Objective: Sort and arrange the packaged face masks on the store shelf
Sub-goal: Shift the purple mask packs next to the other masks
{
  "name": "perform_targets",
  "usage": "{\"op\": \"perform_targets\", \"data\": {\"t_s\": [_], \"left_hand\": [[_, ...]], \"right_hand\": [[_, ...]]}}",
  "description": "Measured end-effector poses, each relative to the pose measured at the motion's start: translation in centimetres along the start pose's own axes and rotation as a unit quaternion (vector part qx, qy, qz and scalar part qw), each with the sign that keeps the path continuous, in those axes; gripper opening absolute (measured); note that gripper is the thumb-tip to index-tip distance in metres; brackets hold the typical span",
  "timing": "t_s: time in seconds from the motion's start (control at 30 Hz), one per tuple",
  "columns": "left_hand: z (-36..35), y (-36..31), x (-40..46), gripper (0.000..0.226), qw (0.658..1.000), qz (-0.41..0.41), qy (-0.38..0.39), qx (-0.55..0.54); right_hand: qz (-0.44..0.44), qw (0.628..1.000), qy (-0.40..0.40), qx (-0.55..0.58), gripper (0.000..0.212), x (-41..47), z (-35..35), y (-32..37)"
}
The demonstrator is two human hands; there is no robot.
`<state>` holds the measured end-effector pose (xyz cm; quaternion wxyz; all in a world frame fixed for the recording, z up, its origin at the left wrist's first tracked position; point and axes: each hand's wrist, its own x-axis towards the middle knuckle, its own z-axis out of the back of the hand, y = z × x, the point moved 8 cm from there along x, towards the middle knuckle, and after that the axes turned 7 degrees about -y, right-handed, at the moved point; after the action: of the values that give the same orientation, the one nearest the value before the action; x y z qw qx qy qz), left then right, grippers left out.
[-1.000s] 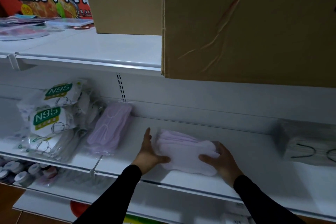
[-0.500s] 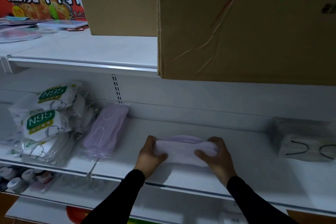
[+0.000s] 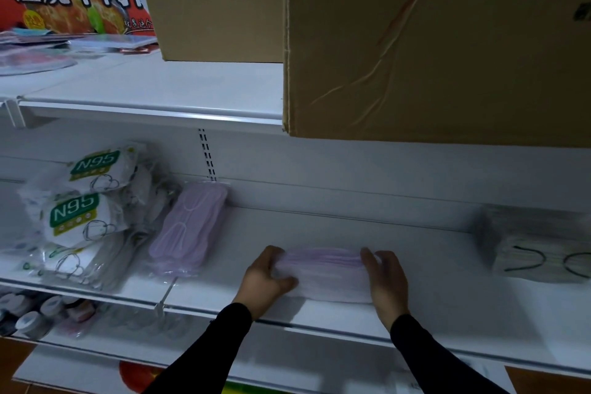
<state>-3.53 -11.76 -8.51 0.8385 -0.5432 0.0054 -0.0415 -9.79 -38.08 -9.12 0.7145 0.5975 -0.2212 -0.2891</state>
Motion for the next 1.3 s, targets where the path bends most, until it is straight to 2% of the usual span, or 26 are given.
{"op": "perform_targets", "data": {"t_s": [0.07,0.13,0.2,0.23,0.3,0.37,0.43,0.53,0.6,0.63,0.67,0.73,0.77,0.87,0.93,1.03,1.13,1.2,1.3], "left_hand": [[0.1,-0.3,0.0,0.036,1.0,-0.009,-0.008,0.018],[0.0,-0.8,0.0,0.031,0.999,-0.023,-0.021,0.031],[-0.4,-1.5,-0.1,0.027,0.995,-0.054,-0.044,0.073],[-0.9,-2.1,-0.2,0.024,0.99,-0.083,-0.053,0.102],[-2.9,-3.7,-1.0,0.019,0.975,-0.148,-0.046,0.158],[-6.1,-5.4,-1.9,0.022,0.956,-0.208,-0.005,0.205],[-9.4,-7.1,-3.1,0.023,0.935,-0.27,0.053,0.223],[-12.6,-9.2,-3.9,0.032,0.922,-0.293,0.179,0.179],[-13.6,-9.3,-3.2,0.045,0.917,-0.234,0.278,0.165],[-13.7,-9.1,-2.2,0.047,0.925,-0.2,0.284,0.154],[-13.2,-9.4,-1.0,0.048,0.94,-0.174,0.259,0.139],[-12.3,-9.9,1.6,0.059,0.968,-0.149,0.17,0.105],[-12.3,-10.3,2.6,0.072,0.974,-0.149,0.14,0.094],[-13.9,-11.5,4.6,0.117,0.976,-0.153,0.121,0.098],[-15.6,-12.2,4.9,0.123,0.967,-0.171,0.109,0.152],[-18.8,-11.5,4.3,0.11,0.928,-0.217,0.13,0.275],[-19.9,-10.7,4.3,0.07,0.924,-0.229,0.142,0.27],[-19.6,-11.0,4.6,0.046,0.928,-0.23,0.123,0.265],[-19.4,-11.2,5.0,0.03,0.935,-0.207,0.108,0.268]], "right_hand": [[0.012,0.999,-0.017,-0.031,0.037,0.3,0.1,0.6],[0.025,0.996,-0.07,-0.051,0.048,0.8,1.1,1.2],[-0.019,0.99,-0.12,-0.078,0.062,1.2,2.3,1.1],[-0.053,0.987,-0.118,-0.099,0.069,1.3,2.4,0.8],[-0.12,0.986,-0.034,-0.109,0.079,1.3,1.2,0.3],[-0.167,0.981,0.076,-0.069,0.08,0.3,-0.9,0.3],[-0.172,0.976,0.108,-0.076,0.069,-0.1,-1.4,0.7],[-0.118,0.978,0.082,-0.153,0.022,1.5,1.1,0.7],[-0.105,0.973,0.09,-0.184,0.009,2.9,3.4,0.2],[-0.096,0.97,0.104,-0.196,0.009,3.7,4.4,0.2],[-0.076,0.966,0.124,-0.213,0.011,4.6,5.0,0.5],[0.001,0.94,0.18,-0.288,0.026,6.5,5.9,1.9],[0.053,0.914,0.212,-0.341,0.037,7.3,6.1,2.8],[0.177,0.811,0.31,-0.465,0.05,8.6,6.1,4.9],[0.207,0.763,0.336,-0.512,0.049,9.5,6.5,4.8],[0.223,0.732,0.358,-0.536,0.055,10.2,6.9,4.0],[0.219,0.712,0.397,-0.536,0.071,10.3,6.7,2.7],[0.235,0.722,0.386,-0.524,0.072,11.0,7.2,2.7],[0.256,0.772,0.323,-0.483,0.058,13.4,9.9,2.8]]}}
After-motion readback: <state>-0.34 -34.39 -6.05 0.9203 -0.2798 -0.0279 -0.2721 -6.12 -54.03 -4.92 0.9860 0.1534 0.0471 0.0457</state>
